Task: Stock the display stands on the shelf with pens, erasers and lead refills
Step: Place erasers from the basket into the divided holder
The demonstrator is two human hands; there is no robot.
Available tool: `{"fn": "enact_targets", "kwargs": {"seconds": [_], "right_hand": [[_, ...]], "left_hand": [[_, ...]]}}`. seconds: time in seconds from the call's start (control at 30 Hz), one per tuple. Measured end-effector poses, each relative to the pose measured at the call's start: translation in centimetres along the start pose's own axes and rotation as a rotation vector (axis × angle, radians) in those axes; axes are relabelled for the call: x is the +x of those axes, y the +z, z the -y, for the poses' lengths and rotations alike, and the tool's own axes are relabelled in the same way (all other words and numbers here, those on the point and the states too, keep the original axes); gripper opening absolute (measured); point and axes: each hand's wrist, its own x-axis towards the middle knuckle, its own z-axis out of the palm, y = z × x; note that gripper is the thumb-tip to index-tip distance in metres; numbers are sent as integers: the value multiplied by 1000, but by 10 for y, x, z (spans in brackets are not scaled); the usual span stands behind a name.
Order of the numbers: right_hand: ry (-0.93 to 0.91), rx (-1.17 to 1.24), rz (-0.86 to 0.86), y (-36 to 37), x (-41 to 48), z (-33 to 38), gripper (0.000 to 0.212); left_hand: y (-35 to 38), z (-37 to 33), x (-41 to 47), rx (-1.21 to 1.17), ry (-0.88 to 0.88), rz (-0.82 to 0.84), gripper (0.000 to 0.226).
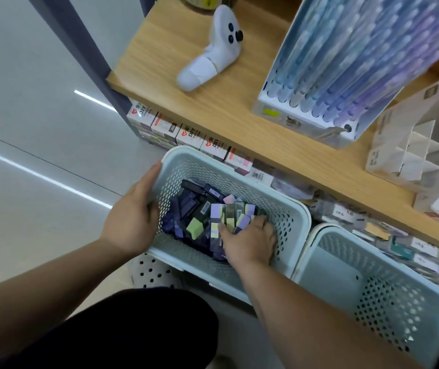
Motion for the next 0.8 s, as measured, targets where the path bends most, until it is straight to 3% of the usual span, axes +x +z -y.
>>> {"fn": "enact_targets", "kwargs": {"seconds": [0.13,0.3,0.8], "right_hand": [[16,141,17,0,10,-3,125],[52,46,34,8,14,5,141],[-74,134,51,16,27,2,89]], "left_hand": [[-1,1,0,-18,-6,6,75],[-1,2,0,-21,-2,9,76],[-2,-1,-1,-22,-9,11,74]]}}
